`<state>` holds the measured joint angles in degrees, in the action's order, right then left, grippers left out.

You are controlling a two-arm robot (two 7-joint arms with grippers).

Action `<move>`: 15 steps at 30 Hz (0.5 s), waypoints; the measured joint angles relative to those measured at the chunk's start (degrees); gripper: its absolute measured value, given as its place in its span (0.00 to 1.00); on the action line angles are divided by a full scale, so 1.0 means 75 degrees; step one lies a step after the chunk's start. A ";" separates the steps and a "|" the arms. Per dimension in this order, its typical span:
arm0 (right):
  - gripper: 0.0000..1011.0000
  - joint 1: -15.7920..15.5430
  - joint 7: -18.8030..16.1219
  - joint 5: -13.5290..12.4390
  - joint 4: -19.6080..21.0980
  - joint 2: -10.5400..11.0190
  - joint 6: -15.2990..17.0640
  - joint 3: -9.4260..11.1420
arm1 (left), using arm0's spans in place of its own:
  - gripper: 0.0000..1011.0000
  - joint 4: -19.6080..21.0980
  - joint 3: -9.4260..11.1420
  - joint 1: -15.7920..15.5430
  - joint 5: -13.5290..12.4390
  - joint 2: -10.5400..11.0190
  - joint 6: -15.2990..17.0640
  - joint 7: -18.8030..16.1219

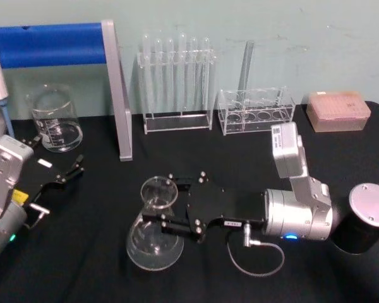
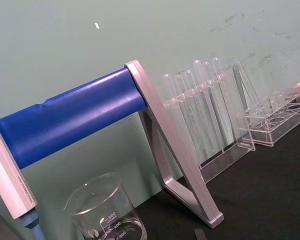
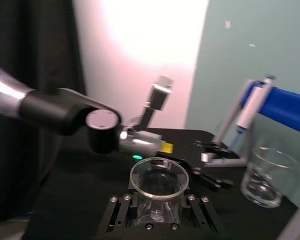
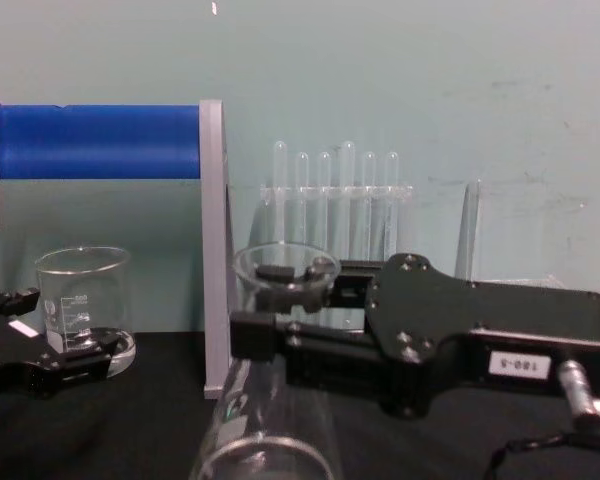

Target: Grasp the erlenmeyer flask with one hand, shake it three times, then place it back.

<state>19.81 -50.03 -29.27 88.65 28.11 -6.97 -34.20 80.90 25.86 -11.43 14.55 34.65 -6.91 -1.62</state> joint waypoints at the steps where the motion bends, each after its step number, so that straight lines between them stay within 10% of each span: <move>1: 0.44 0.0037 -0.0180 -0.0064 0.0000 0.0048 -0.0048 -0.0063 | 0.99 0.0000 0.0000 0.0000 0.0000 0.0000 0.0000 0.0000; 9: 0.44 0.0155 -0.0557 -0.0233 0.0008 0.0195 -0.0184 -0.0269 | 0.99 0.0000 0.0000 0.0000 0.0000 0.0000 0.0000 0.0000; 15: 0.44 0.0155 -0.0009 -0.0212 0.0013 0.0189 -0.0038 -0.0272 | 0.99 0.0000 0.0000 0.0000 0.0000 0.0000 0.0000 0.0000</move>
<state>20.97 -50.10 -30.86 88.75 29.53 -7.25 -36.24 80.90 25.86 -11.43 14.55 34.65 -6.91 -1.62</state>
